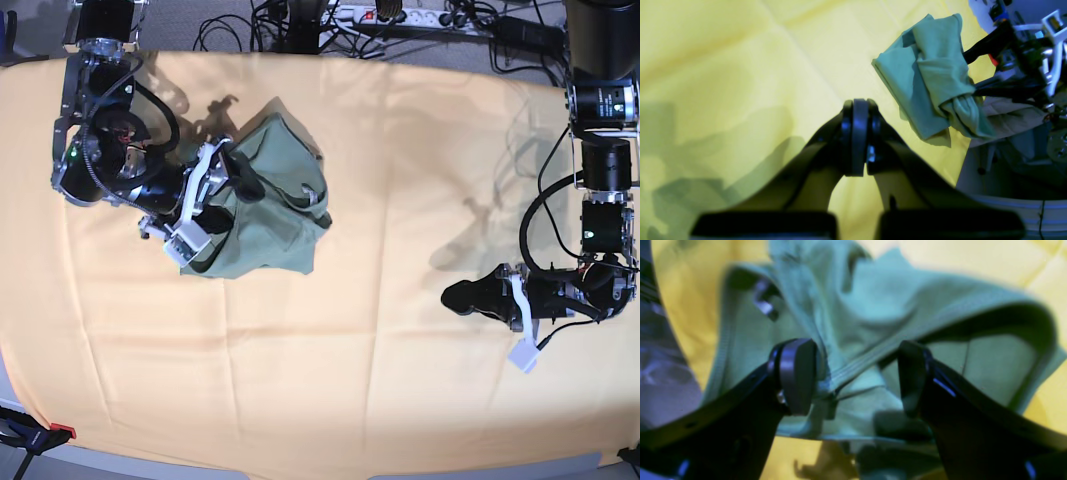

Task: Fold the T-shirt properly
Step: 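Press and tuck the folded end with the right gripper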

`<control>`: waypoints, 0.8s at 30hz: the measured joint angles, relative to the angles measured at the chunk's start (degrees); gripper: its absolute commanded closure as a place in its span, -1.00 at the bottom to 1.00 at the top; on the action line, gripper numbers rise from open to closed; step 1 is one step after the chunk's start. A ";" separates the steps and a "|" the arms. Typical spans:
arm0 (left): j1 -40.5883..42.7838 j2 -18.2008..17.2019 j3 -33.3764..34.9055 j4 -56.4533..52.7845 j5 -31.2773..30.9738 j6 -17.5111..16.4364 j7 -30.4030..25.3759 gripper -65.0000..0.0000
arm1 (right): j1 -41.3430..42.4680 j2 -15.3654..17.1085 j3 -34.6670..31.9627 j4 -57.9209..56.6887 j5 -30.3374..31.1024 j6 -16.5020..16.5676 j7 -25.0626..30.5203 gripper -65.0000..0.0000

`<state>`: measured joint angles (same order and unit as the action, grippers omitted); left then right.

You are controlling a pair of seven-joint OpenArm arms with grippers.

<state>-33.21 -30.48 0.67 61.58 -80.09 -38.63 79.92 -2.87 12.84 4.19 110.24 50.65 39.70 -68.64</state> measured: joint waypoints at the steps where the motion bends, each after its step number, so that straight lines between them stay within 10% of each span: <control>1: 0.00 0.02 0.00 0.00 -0.61 0.00 -0.02 1.00 | 0.02 0.02 -0.79 0.00 -0.37 0.00 0.90 -0.18; 6: 0.00 -0.20 0.00 0.00 -0.94 0.00 0.07 1.00 | 0.28 -0.17 -3.13 0.00 -4.79 -0.02 6.34 1.00; 24: 0.00 -0.28 0.00 0.00 -1.16 0.00 0.04 1.00 | 5.95 -13.68 -3.23 0.00 -12.70 -0.02 10.71 1.00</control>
<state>-33.21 -30.76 0.67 61.58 -81.25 -38.63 79.96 3.07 -0.84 0.95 110.24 37.95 39.68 -57.93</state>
